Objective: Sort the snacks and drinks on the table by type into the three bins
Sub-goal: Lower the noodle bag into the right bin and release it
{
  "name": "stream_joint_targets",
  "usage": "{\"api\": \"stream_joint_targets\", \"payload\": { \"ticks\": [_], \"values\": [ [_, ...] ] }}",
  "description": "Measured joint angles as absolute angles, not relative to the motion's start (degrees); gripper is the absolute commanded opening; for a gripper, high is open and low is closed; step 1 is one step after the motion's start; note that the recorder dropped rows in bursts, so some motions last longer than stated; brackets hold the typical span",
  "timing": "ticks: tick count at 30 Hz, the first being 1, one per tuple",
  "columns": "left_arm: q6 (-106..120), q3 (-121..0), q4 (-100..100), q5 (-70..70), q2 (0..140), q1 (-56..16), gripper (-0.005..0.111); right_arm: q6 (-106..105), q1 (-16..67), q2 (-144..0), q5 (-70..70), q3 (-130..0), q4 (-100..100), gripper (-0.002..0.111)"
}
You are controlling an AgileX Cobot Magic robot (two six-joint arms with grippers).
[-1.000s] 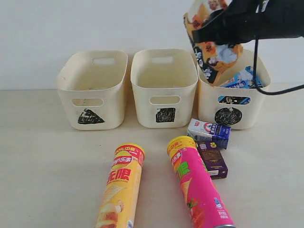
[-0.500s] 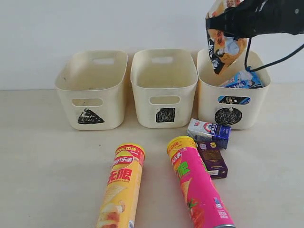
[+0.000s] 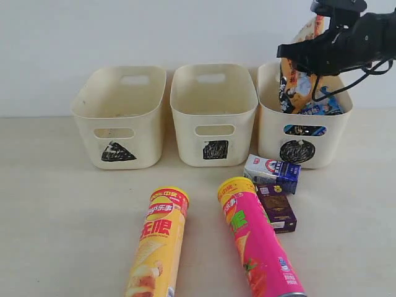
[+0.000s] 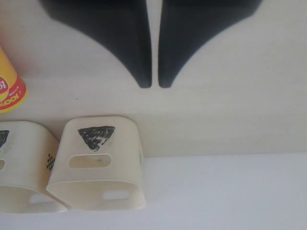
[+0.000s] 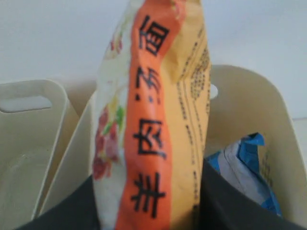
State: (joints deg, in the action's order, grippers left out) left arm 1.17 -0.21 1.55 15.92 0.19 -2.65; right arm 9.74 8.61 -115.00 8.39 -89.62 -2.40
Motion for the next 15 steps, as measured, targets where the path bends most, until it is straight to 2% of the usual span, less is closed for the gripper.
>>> {"api": "stream_joint_targets", "payload": {
  "ticks": [1,3,5,9,11,15],
  "values": [
    [1.17,-0.21,1.55,15.92,0.19,-2.65,0.004,10.35,8.61,-115.45,9.14,-89.85,-2.40,0.002],
    [1.17,-0.21,1.55,15.92,0.19,-2.65,0.004,11.05,8.54,-116.26,10.71,-90.38,-2.49,0.012],
    [1.17,-0.21,1.55,15.92,0.19,-2.65,0.004,11.17,8.54,-116.93,11.82,-90.65,-2.61,0.030],
    [1.17,-0.21,1.55,15.92,0.19,-2.65,0.004,11.17,8.54,-117.20,12.72,-90.65,-2.61,0.074],
    [1.17,-0.21,1.55,15.92,0.19,-2.65,0.004,11.17,8.54,-117.20,12.47,-90.91,-2.61,0.087],
    [1.17,-0.21,1.55,15.92,0.19,-2.65,0.004,11.07,8.54,-117.20,12.47,-91.15,-2.61,0.089]
  ]
}}
